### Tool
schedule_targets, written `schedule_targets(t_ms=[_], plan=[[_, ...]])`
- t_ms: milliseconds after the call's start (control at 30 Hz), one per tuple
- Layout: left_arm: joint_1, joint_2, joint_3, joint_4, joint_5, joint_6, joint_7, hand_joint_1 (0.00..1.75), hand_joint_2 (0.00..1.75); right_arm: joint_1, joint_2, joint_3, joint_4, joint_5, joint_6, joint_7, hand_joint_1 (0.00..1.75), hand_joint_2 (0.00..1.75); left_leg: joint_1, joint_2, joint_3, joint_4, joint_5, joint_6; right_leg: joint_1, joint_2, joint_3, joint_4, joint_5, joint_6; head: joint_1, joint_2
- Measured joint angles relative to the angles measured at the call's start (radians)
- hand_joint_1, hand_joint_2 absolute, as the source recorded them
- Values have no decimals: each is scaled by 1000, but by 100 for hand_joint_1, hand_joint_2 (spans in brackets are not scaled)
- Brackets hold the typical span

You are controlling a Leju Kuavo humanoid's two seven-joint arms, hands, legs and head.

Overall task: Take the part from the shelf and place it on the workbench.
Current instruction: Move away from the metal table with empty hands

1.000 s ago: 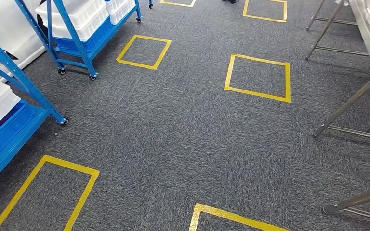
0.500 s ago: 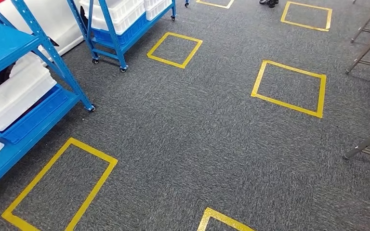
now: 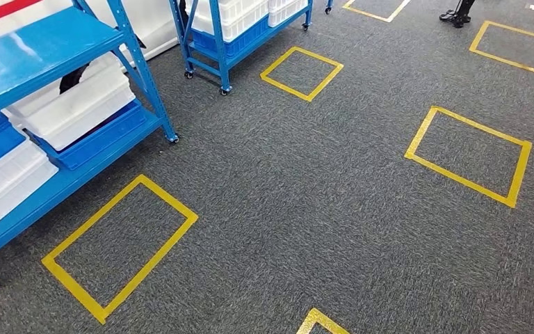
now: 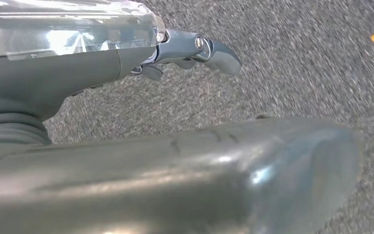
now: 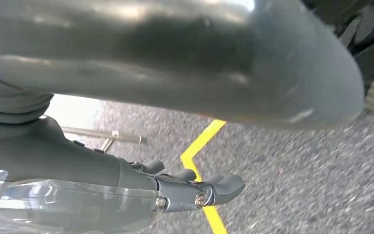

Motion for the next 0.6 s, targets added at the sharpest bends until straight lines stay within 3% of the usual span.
schedule_targets(t_ms=[67,133,200,233,300,367,433,500,533,600], plan=[[1,1,-5,0,-3,-4,0,0,0,0,2,-9,0,-7,-3,4,0,0,8,-19,7,-14,11,11,-3,43,-12,35,-27,10,1,0],[-3,1,-10,0,-6,-9,-1,0,0,5,2,-18,0,-14,-5,7,0,0,11,-40,7,-19,18,18,-9,102,-64,144,-89,17,1,0],[-4,1,-13,0,-8,-14,-2,0,0,9,3,-27,0,-22,-7,10,0,0,11,-65,4,-17,19,19,-15,118,-121,257,-129,22,1,0],[-3,1,-14,0,-7,-16,-2,0,0,9,3,-32,0,-26,-9,11,0,0,11,-78,4,-15,18,18,-17,119,-129,269,-120,24,1,0],[-2,1,-14,0,-7,-20,-2,0,0,11,3,-39,0,-32,-13,12,0,0,15,-107,4,-7,15,13,-24,129,-93,182,-51,29,1,0],[-3,0,-14,0,-7,-23,-2,0,0,13,3,-46,1,-35,-15,12,0,0,17,-133,0,6,9,1,-30,167,-40,63,1,30,1,0],[-3,1,-15,0,-8,-26,-2,0,0,13,5,-53,2,-37,-16,12,0,0,17,-150,-9,13,7,-14,-29,188,-24,22,7,24,1,0],[-1,1,-15,0,-8,-28,-2,0,0,9,8,-59,3,-43,-18,11,0,0,20,-164,-15,12,9,-26,-25,168,-25,19,11,12,1,0],[0,1,-15,0,-9,-30,-2,0,0,8,8,-61,3,-46,-20,12,0,0,21,-155,-19,17,5,-31,-25,157,-24,16,12,5,1,0],[0,2,-16,0,-12,-34,-2,0,0,10,11,-66,3,-52,-23,12,0,0,20,-105,-46,77,-34,-39,-25,131,-24,12,14,-9,1,0]])
